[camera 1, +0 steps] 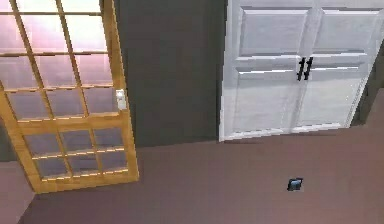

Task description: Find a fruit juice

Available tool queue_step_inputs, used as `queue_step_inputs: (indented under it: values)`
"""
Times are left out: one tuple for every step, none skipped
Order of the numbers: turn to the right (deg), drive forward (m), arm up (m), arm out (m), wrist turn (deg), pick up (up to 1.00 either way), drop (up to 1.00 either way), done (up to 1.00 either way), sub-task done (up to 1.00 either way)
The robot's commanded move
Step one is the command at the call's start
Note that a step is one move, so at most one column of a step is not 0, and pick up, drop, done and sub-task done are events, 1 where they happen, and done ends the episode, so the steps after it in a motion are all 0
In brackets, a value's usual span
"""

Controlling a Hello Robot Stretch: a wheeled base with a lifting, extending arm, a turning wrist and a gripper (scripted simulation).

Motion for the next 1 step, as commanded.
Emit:
queue_step_inputs:
  values:
    - [6.0,0.00,0.00,0.00,0.0,0.00,0.00,0.00,0.00]
